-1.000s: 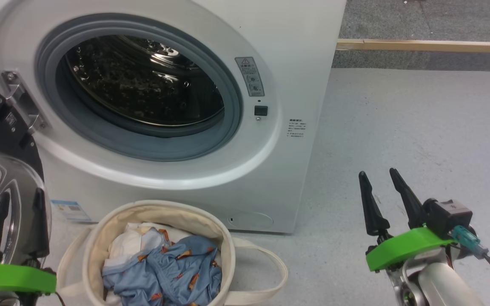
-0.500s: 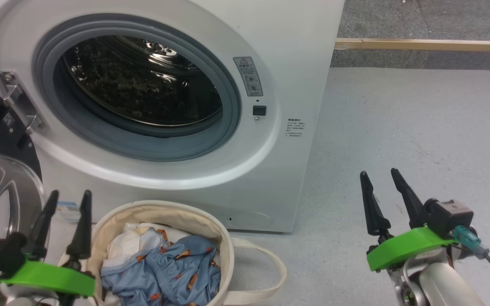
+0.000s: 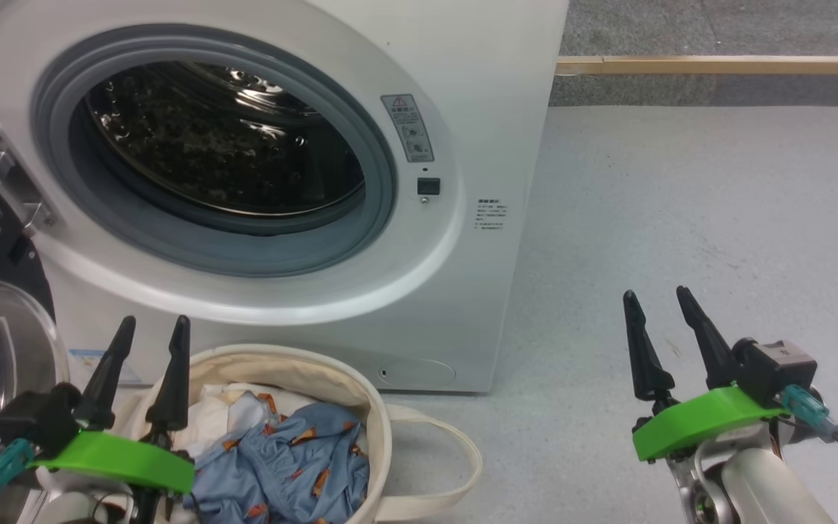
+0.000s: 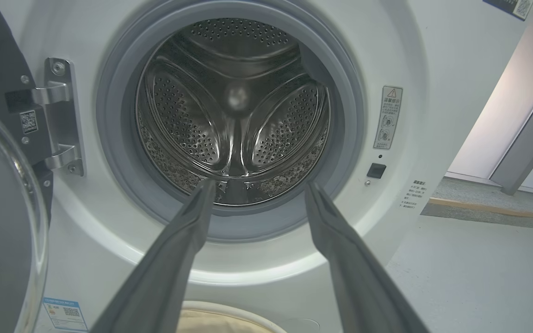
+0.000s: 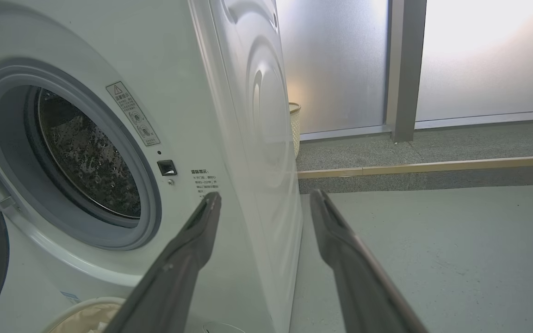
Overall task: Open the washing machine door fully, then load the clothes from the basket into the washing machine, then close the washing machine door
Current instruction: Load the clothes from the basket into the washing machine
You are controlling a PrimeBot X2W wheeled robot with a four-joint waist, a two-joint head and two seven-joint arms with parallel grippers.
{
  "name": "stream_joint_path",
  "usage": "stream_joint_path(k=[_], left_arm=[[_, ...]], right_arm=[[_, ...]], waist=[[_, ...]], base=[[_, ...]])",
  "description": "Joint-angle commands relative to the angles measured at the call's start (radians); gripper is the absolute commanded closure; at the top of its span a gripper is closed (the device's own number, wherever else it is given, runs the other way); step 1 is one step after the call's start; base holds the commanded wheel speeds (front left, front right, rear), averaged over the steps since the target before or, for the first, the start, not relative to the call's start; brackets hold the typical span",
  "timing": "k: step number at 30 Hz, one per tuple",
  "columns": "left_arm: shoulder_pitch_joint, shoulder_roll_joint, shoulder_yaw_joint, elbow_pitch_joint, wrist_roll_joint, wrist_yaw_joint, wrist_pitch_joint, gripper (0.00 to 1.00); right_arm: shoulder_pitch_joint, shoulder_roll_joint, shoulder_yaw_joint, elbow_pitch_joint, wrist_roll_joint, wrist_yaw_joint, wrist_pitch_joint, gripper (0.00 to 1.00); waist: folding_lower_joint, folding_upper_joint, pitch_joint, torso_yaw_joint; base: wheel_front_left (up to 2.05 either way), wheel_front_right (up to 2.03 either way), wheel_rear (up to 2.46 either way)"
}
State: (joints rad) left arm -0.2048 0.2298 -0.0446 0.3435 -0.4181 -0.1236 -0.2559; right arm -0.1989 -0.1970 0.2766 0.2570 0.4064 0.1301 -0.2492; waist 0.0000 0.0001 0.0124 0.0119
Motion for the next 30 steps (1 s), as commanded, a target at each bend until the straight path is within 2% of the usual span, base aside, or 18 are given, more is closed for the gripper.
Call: stream_joint_path(k=[1,15,28,30], left_arm=[[-0.059,0.019,0.045,-0.026,0.007,-0.001,-0.006,0.0],[-0.07,0.002,0.07,0.002,0.02,-0.006,-0.006,0.0],[-0.118,-0.017,-0.011,0.225,-0.098,-0.007,-0.006,0.0],[-0.134,-0.019,-0.01,0.294,-0.112,-0.007,-0.006,0.0]], right_arm=[[-0.024,-0.008,0.014,-0.027,-0.004,0.001,-0.013,0.0],[-0.033,-0.008,0.014,-0.03,-0.002,0.001,-0.013,0.0],[-0.055,-0.008,0.029,-0.034,0.018,0.001,-0.013,0.0],[-0.061,-0.014,0.035,-0.037,0.014,0.001,-0.013,0.0]], waist=[[0.0,-0.0001,0.003,-0.003],[0.0,-0.0001,0.022,-0.024],[0.0,-0.0001,0.089,-0.077],[0.0,-0.0001,0.11,-0.089]], base=[[0.0,0.0,0.0],[0.0,0.0,0.0],[0.0,0.0,0.0],[0.0,0.0,0.0]])
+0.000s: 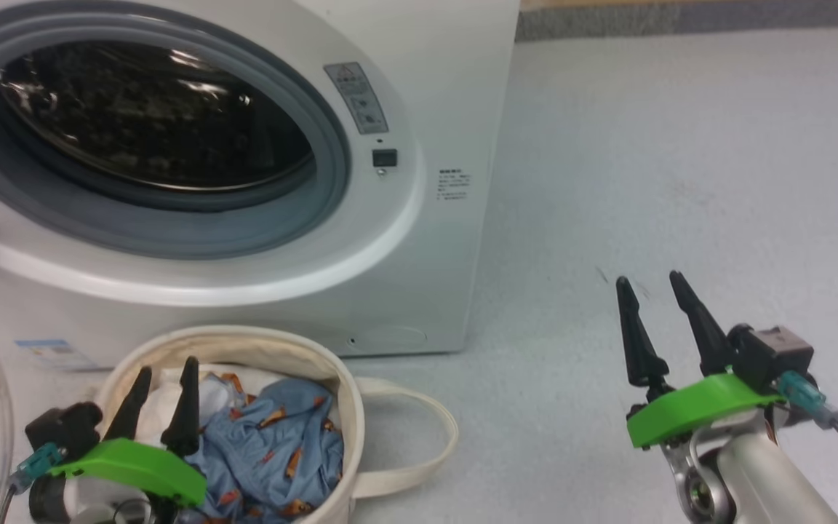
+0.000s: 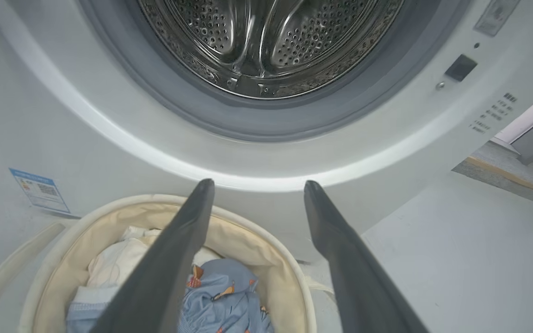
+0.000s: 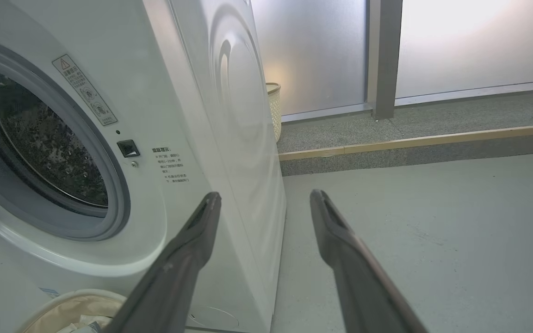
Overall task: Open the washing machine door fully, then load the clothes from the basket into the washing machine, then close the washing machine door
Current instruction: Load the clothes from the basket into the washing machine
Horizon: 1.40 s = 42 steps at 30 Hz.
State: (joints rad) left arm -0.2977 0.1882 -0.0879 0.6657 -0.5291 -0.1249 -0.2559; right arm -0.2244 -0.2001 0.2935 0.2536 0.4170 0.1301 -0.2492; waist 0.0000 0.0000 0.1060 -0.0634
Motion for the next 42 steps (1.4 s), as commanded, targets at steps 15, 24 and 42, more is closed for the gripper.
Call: stream_joint_path(k=[15,24,42], left_arm=[[-0.27,-0.001,-0.087,0.465,-0.12,-0.006,0.031,0.0],[-0.363,0.014,-0.178,0.572,-0.111,-0.006,0.047,0.0],[-0.493,0.054,-0.36,0.623,0.04,0.048,0.104,0.0]], right_arm=[[-0.099,-0.029,-0.002,-0.092,-0.04,0.001,-0.013,0.0],[-0.122,-0.026,-0.028,-0.143,-0.077,0.001,-0.013,0.0],[-0.142,-0.024,-0.089,-0.232,-0.139,0.001,-0.013,0.0]], waist=[[0.0,0.0,0.243,-0.074],[0.0,0.0,0.369,-0.094],[0.0,0.0,0.579,-0.129]], base=[[0.0,0.0,0.0],[0.0,0.0,0.0],[0.0,0.0,0.0]])
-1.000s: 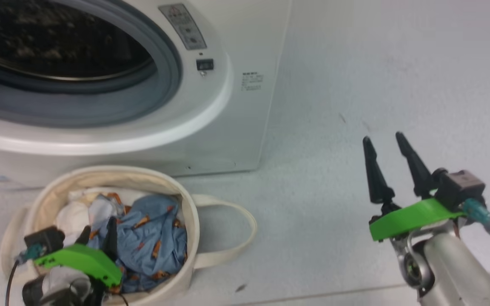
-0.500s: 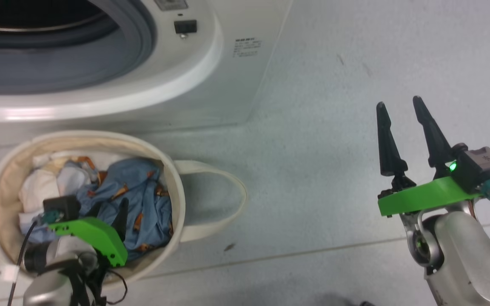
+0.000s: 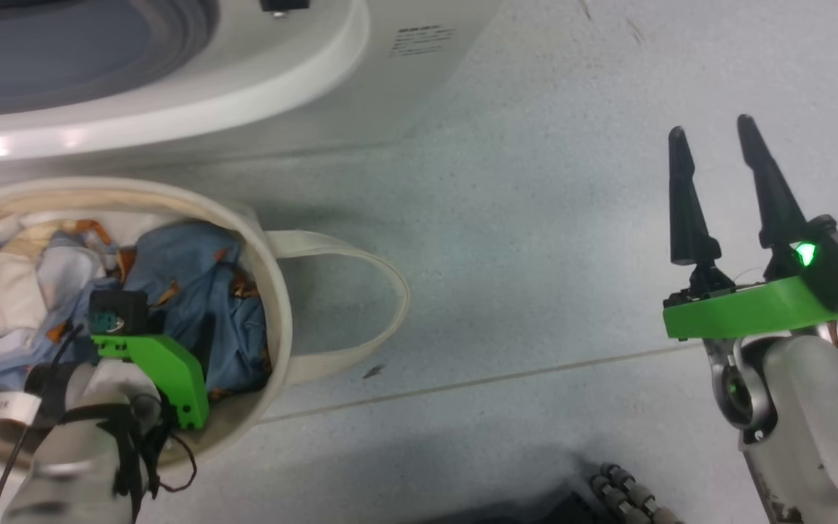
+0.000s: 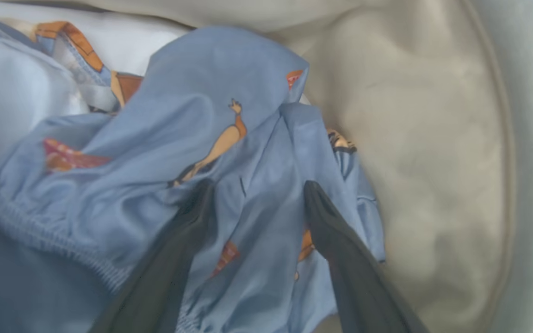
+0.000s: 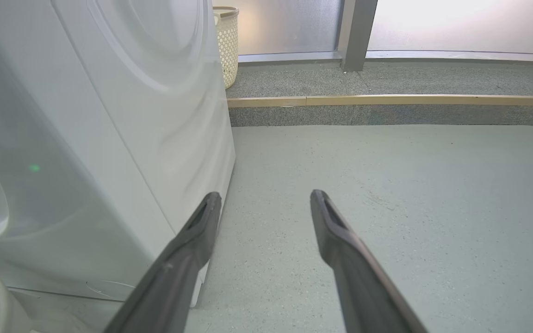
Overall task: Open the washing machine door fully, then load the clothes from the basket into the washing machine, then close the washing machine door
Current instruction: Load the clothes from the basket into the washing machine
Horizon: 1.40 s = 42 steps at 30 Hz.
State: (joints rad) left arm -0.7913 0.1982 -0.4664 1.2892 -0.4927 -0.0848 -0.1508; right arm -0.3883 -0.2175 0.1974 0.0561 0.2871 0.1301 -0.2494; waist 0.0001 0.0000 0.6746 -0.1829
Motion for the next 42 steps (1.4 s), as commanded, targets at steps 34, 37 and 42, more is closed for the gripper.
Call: stream_joint_path(k=[34,37,42], left_arm=[[0.004,0.015,0.033,0.001,-0.079,-0.01,-0.012,1.0],[0.023,0.007,0.037,0.001,-0.092,-0.024,-0.047,1.0],[0.064,-0.001,0.046,-0.006,-0.117,-0.039,-0.092,1.0]], right_arm=[[0.003,0.02,0.002,-0.011,-0.002,0.001,-0.012,0.0],[-0.005,0.023,0.015,0.012,0.01,0.001,-0.012,0.0],[-0.013,0.033,0.043,0.052,0.032,0.001,-0.012,0.0]], waist=[[-0.0001,0.0,-0.045,0.025],[-0.0001,0.0,-0.087,0.041],[-0.0001,0.0,-0.175,0.064]], base=[[0.0,0.0,0.0],[0.0,0.0,0.0],[0.0,0.0,0.0]])
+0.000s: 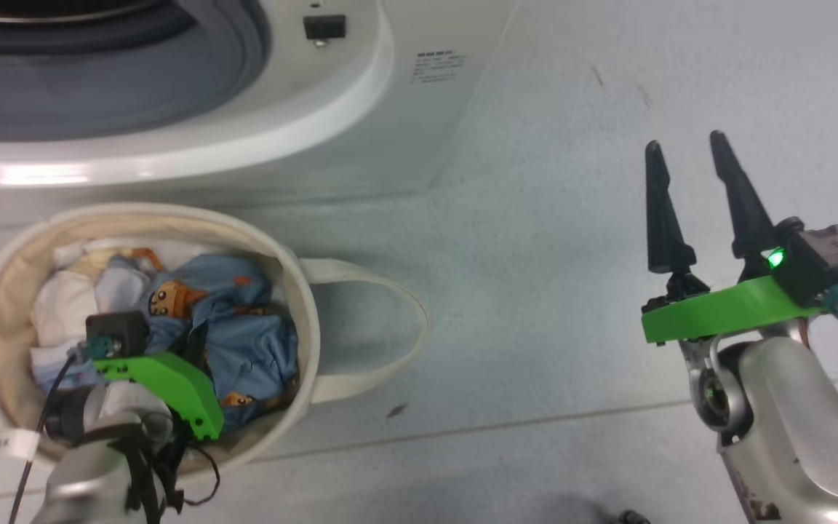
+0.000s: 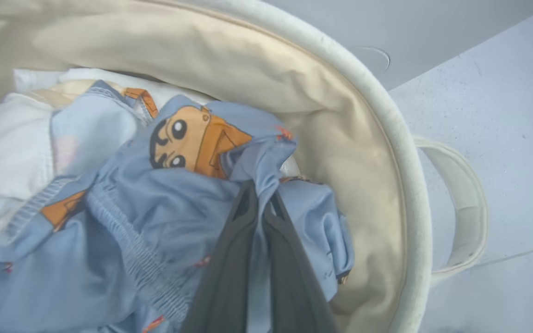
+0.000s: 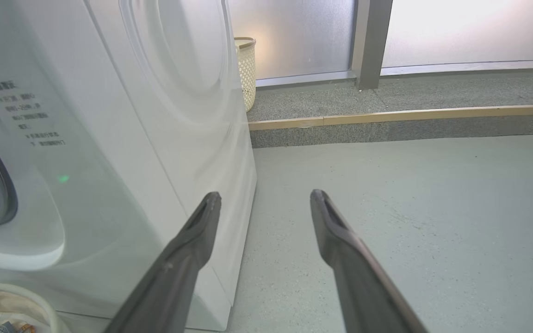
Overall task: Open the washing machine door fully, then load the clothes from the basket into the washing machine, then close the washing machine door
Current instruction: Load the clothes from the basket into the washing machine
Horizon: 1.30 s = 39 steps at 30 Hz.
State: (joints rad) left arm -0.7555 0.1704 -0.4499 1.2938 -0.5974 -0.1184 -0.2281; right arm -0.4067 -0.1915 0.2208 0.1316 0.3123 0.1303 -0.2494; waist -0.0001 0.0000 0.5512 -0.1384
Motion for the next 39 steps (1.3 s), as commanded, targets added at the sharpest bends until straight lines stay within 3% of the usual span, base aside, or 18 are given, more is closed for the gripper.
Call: stream_joint_path(k=[1,7,20,27,39], left_arm=[[0.039,0.026,0.032,-0.016,-0.018,-0.008,-0.021,1.0],[0.095,0.025,0.045,-0.076,-0.039,-0.011,-0.033,1.0],[0.244,0.087,0.148,-0.451,-0.037,-0.012,-0.034,1.0],[0.292,0.12,0.209,-0.689,0.054,0.004,-0.034,1.0],[0.188,0.266,0.304,-0.891,0.002,0.005,0.03,1.0]], right_arm=[[0.004,0.011,0.024,-0.016,0.013,0.0,-0.012,0.0],[0.017,0.024,0.044,0.022,0.042,0.0,-0.012,0.0],[0.109,0.033,0.056,0.083,0.097,0.0,-0.012,0.0],[0.167,0.027,0.046,0.094,0.114,0.0,-0.012,0.0],[0.166,0.022,0.058,0.077,0.119,0.0,-0.012,0.0]], waist=[[0.0001,0.0,-0.072,0.023],[0.0001,0.0,-0.185,0.049],[0.0001,0.0,-0.405,0.136],[0.0001,0.0,-0.499,0.154],[0.0001,0.0,-0.491,0.107]], base=[[0.0,0.0,0.0],[0.0,0.0,0.0],[0.0,0.0,0.0],[0.0,0.0,0.0],[0.0,0.0,0.0]])
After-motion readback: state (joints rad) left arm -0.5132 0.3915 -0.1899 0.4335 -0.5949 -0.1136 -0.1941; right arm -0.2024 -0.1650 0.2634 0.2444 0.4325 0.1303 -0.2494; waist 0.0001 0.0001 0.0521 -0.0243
